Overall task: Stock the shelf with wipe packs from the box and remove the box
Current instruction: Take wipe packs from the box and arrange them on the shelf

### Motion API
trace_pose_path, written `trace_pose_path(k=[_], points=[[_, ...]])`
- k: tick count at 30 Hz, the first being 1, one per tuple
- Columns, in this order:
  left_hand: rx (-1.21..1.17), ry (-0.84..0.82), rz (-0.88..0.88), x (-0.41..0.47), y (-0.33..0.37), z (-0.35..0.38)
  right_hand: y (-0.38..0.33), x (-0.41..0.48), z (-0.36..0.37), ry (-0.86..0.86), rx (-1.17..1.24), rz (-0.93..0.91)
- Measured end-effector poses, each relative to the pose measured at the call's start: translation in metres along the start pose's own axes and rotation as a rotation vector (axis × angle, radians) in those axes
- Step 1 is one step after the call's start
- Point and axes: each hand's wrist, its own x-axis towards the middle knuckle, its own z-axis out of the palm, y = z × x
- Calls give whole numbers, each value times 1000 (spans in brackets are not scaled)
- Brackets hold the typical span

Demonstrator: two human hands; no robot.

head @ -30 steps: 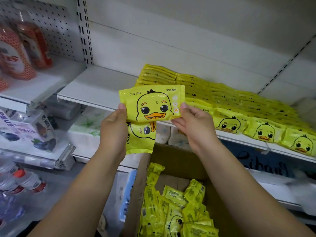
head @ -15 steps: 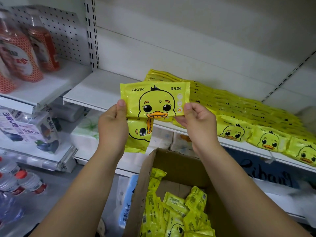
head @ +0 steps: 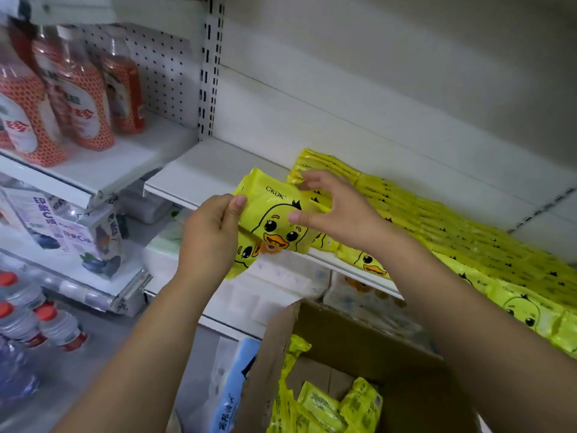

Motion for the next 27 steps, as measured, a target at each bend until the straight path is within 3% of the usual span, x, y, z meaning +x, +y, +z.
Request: trace_pose_path(k=[4, 7, 14, 20, 27], points=[[-58, 36, -20, 10, -6, -7, -21, 46, -2, -269, -177, -91], [-251, 159, -172, 22, -18, -6, -30, 84, 1, -394, -182, -130], [-725, 403, -552, 71, -63, 1, -8, 209, 11, -103, -113, -10], [-885, 452, -597, 97, -81, 23, 35, 303, 29, 165, -199, 18], [-872, 352, -603, 118, -87, 36, 69, 330, 45, 104, -445, -60]])
